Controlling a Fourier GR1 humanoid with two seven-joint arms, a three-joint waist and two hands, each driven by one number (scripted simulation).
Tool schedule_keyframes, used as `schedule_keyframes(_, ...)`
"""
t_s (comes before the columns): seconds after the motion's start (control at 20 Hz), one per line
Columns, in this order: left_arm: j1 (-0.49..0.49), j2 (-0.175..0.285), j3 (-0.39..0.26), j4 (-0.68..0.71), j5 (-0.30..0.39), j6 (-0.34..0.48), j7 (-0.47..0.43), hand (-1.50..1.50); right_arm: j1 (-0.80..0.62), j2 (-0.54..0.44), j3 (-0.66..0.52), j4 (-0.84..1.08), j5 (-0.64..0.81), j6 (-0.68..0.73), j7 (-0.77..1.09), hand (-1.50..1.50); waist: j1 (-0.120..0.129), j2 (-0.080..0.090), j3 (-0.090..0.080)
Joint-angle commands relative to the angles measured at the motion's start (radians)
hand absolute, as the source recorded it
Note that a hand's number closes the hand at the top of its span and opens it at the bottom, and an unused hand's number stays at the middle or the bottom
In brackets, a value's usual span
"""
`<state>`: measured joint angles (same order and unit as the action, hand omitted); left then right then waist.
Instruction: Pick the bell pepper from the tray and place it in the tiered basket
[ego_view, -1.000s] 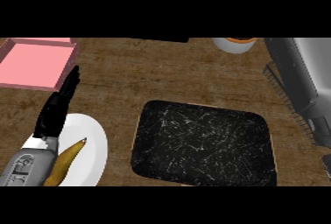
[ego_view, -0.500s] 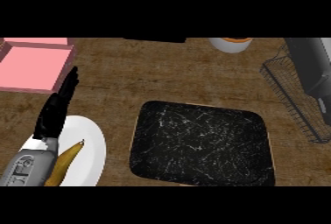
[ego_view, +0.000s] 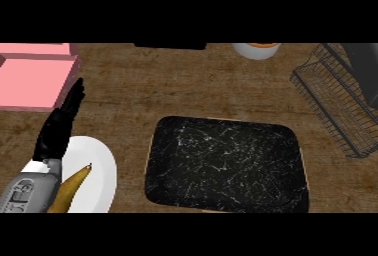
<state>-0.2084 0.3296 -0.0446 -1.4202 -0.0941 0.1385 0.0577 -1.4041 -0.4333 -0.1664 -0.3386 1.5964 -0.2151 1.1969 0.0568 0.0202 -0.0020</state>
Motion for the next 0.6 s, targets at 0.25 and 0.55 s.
schedule_keyframes(0.25,-0.001,-0.009,0.015,0.018,-0.015,0.017,0.008,0.00,0.007,-0.042,-0.013,0.082,0.054,0.102,0.167,1.50,-0.032,-0.011,0.001)
schedule_keyframes(0.55,0.025,-0.006,0.023,-0.035,-0.011,0.005,0.033,0.00,0.046,-0.064,-0.076,0.063,-0.006,0.084,0.055,1.50,-0.036,-0.014,0.002)
